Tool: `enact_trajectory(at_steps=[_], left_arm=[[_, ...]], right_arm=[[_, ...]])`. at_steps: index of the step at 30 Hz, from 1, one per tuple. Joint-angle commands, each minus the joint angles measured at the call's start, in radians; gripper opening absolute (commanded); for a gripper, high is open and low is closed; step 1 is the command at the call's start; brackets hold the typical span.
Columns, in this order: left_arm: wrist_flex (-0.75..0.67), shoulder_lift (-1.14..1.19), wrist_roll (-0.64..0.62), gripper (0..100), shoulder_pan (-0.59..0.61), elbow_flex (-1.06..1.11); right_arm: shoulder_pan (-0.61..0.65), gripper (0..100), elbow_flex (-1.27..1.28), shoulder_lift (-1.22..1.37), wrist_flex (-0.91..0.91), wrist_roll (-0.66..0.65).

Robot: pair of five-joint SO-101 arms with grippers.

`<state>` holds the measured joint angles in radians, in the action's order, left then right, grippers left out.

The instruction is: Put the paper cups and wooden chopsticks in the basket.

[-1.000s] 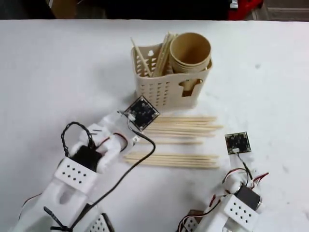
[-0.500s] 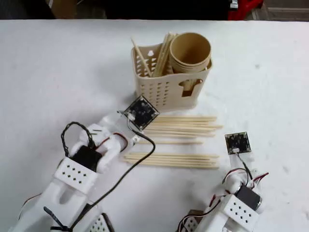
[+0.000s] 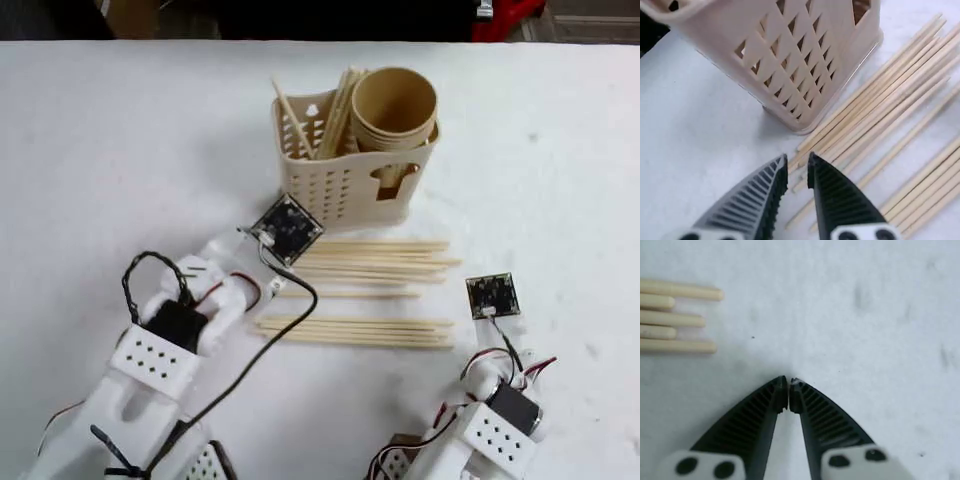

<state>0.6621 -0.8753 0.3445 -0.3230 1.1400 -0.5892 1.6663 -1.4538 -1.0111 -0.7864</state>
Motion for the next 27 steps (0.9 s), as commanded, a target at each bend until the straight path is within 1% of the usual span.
enact_trajectory(at_steps=[1,3,7,10,12,14,17,19,22,27], left_arm=[[-0.009,-0.024,-0.029,9,-0.002,-0.025],[0.054,-0.024,-0.063,9,0.001,-0.063],[0.244,-0.016,-0.069,9,-0.015,-0.18],[0.311,-0.016,-0.043,9,-0.088,-0.209],[0.331,-0.015,0.006,9,-0.16,-0.212],[0.334,-0.015,0.04,9,-0.206,-0.213],[0.324,-0.008,0.092,9,-0.209,-0.227],[0.324,0.035,0.127,9,-0.209,-0.253],[0.313,0.191,0.169,9,-0.209,-0.311],[0.319,0.513,0.259,9,-0.211,-0.519]], right_arm=[[-0.019,2.4,-0.003,-0.005,0.016,-0.012],[-0.019,2.4,-0.003,-0.005,0.016,-0.012],[-0.019,2.4,-0.003,-0.005,0.016,-0.012],[-0.019,2.4,-0.003,-0.005,0.016,-0.012],[-0.019,2.4,-0.003,-0.005,0.016,-0.012],[-0.019,2.4,-0.003,-0.005,0.016,-0.012],[-0.019,2.4,-0.003,-0.005,0.016,-0.012],[-0.019,2.4,-0.003,-0.005,0.016,-0.012],[-0.019,2.4,-0.003,-0.005,0.016,-0.012],[-0.019,2.4,-0.003,-0.005,0.016,-0.012]])
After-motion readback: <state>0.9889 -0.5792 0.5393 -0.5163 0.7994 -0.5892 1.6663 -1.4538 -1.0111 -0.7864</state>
